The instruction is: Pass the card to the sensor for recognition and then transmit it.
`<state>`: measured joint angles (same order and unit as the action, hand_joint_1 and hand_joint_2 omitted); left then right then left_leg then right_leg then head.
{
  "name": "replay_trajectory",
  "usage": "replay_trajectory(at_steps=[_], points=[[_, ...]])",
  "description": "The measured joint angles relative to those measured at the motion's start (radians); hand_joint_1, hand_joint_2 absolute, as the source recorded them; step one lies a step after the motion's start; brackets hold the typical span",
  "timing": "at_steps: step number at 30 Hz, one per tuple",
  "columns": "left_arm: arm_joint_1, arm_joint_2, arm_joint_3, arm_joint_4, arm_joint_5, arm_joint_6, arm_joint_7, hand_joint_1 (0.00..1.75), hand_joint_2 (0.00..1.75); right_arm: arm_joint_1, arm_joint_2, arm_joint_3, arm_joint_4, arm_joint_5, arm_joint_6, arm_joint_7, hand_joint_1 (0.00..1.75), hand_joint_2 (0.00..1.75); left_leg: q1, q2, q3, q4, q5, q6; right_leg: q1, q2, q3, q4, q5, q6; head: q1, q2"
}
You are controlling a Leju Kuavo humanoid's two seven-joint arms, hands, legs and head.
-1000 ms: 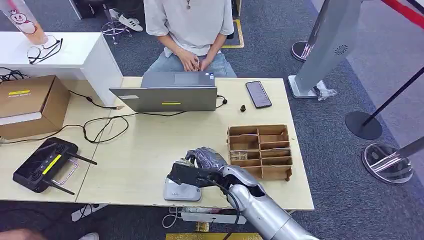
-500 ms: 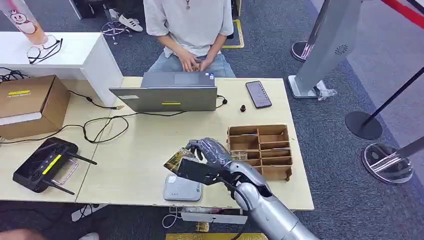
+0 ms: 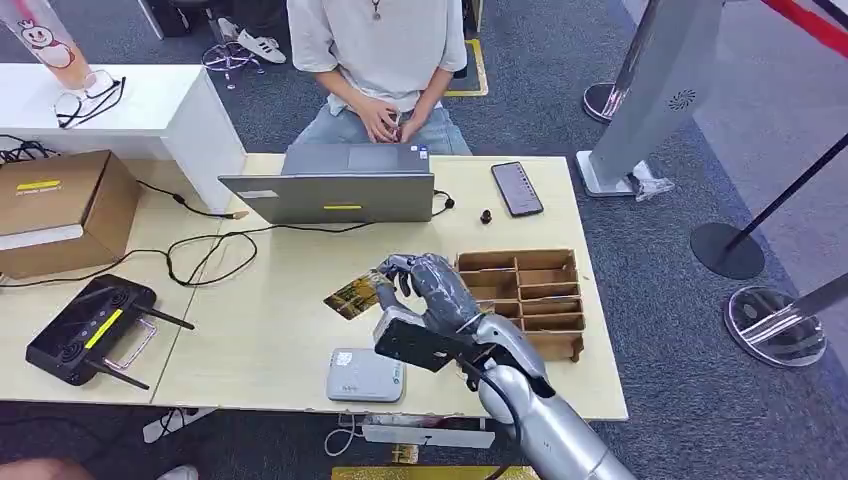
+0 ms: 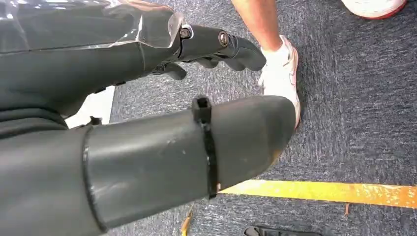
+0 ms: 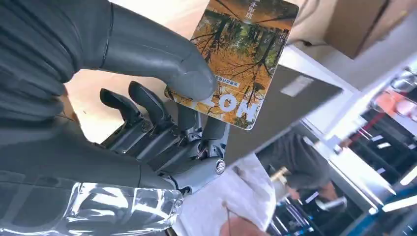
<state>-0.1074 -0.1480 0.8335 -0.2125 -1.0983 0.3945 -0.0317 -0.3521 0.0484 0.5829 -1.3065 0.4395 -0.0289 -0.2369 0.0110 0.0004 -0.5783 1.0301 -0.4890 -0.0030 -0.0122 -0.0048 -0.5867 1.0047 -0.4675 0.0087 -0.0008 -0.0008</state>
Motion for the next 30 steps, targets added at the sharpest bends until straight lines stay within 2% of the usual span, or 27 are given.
replay_trajectory(at_steps=[4, 7, 13, 23, 30], points=[[0.001, 0.000, 0.001, 0.000, 0.001, 0.001, -0.003, 0.00, 0.00, 0.006, 0.000, -0.011, -0.019, 0.002, -0.044, -0.041, 1.75, 1.75, 0.000, 0.000, 0.000, 0.000, 0.000, 0.000, 0.000, 0.000, 0.000, 0.000, 0.000, 0.000, 0.000, 0.000], [0.001, 0.000, 0.003, 0.000, 0.002, 0.002, -0.009, 0.00, 0.00, 0.008, 0.002, -0.018, -0.032, 0.030, -0.114, -0.077, 1.75, 1.75, 0.000, 0.000, 0.000, 0.000, 0.000, 0.000, 0.000, 0.000, 0.000, 0.000, 0.000, 0.000, 0.000, 0.000], [0.001, 0.000, 0.016, 0.000, 0.002, 0.002, -0.011, 0.00, 0.00, 0.009, 0.010, -0.022, -0.046, 0.101, -0.208, -0.087, 1.75, 1.75, 0.000, 0.000, 0.000, 0.000, 0.000, 0.000, 0.000, 0.000, 0.000, 0.000, 0.000, 0.000, 0.000, 0.000], [0.001, 0.000, 0.018, 0.000, 0.000, 0.005, -0.013, 0.00, 0.00, -0.024, 0.028, -0.025, -0.036, 0.292, -0.385, -0.053, 1.75, 1.75, 0.000, 0.000, 0.000, 0.000, 0.000, 0.000, 0.000, 0.000, 0.000, 0.000, 0.000, 0.000, 0.000, 0.000], [0.001, -0.002, 0.018, 0.000, -0.011, 0.006, -0.003, 0.00, 0.00, -0.069, 0.053, -0.025, -0.008, 0.448, -0.487, 0.017, 1.75, 1.75, 0.000, 0.000, 0.000, 0.000, 0.000, 0.000, 0.000, 0.000, 0.000, 0.000, 0.000, 0.000, 0.000, 0.000]])
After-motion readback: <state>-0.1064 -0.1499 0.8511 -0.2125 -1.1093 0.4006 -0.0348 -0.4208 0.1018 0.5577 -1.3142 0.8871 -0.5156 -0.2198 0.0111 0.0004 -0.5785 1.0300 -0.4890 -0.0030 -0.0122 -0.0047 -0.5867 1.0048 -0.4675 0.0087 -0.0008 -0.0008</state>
